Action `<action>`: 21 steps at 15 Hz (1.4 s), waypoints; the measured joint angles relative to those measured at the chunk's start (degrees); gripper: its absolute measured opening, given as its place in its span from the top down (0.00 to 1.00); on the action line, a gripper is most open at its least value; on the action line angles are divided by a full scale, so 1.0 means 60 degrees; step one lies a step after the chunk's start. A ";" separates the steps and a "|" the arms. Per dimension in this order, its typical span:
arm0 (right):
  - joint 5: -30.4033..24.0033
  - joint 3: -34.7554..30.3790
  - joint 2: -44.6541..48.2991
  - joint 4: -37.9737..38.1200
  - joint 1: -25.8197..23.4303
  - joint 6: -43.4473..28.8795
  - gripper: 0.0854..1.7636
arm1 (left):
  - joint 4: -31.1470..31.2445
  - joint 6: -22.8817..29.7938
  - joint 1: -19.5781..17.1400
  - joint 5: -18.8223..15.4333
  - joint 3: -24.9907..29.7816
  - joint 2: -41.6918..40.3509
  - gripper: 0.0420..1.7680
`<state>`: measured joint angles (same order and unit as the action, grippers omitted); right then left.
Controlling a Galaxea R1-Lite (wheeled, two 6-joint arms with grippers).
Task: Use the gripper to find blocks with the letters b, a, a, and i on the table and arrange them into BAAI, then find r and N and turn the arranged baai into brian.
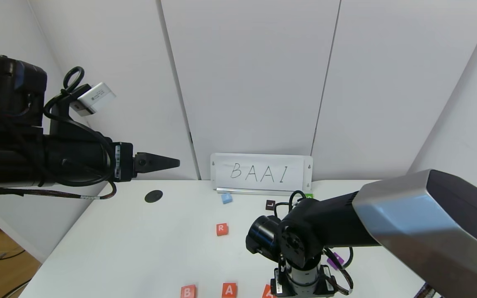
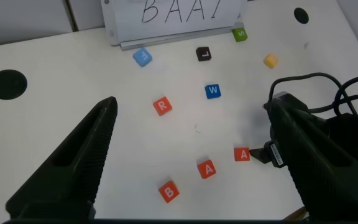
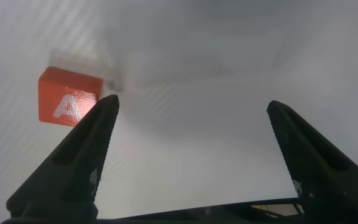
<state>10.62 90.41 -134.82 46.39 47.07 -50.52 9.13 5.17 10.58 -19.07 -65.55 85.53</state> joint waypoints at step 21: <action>-0.0087 0.0626 0.1646 0.0150 -0.1873 0.1130 0.03 | 0.0002 -0.0028 -0.0110 0.0000 -0.0049 -0.0037 0.03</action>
<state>10.09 94.16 -124.94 47.29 35.83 -43.74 9.14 5.00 9.92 -19.07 -65.84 85.31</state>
